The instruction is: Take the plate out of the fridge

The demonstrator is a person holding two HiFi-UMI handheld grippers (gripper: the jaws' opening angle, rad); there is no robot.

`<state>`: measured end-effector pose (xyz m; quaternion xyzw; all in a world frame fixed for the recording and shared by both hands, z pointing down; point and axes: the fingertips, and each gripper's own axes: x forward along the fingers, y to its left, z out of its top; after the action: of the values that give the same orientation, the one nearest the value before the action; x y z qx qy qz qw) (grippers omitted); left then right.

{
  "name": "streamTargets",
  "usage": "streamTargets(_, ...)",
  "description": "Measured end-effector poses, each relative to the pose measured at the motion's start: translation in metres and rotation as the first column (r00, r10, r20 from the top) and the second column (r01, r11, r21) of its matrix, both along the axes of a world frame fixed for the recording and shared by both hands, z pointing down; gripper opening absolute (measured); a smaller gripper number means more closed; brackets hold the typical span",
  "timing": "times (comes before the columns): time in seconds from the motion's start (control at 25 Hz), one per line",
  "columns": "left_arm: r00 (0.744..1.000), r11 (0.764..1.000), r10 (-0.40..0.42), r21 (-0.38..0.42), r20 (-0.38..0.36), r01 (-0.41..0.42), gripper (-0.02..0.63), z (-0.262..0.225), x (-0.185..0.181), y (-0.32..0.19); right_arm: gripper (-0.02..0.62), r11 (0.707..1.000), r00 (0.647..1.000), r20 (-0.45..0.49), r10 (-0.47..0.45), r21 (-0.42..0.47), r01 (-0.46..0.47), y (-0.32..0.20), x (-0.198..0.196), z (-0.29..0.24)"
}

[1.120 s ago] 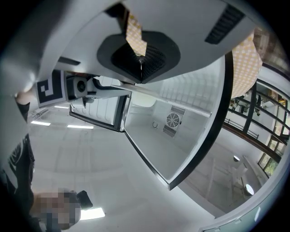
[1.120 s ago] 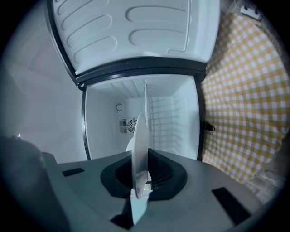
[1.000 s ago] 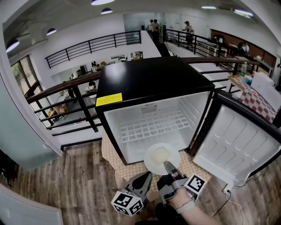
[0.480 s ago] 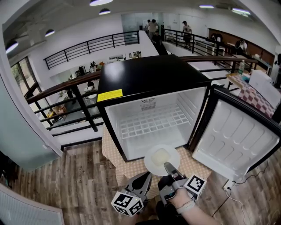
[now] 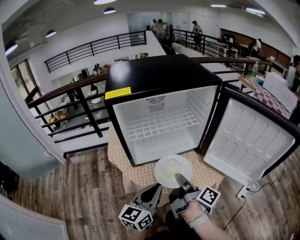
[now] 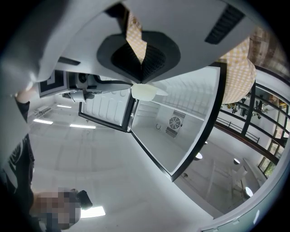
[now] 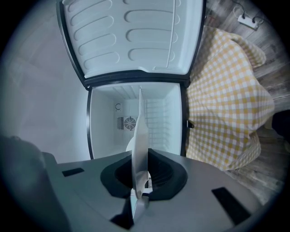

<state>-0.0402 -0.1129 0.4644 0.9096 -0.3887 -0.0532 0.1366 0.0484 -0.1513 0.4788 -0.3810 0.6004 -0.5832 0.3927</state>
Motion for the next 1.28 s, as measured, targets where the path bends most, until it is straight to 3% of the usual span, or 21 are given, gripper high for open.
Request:
streamTargets(0.76, 1.0, 1.0, -0.016, 0.015, 0.026, 0.016, 0.009, 0.004, -0.005, 0.024, 0.046, 1.0, 1.0, 0.023, -0.018, -0.015, 0.019, 0.023, -0.002, 0.016)
streamTargets(1.28, 0.997, 0.997, -0.075, 0.0, 0.021, 0.075, 0.009, 0.01, -0.007, 0.06, 0.046, 0.997, 0.998, 0.023, -0.066, -0.025, 0.067, 0.059, -0.001, 0.024)
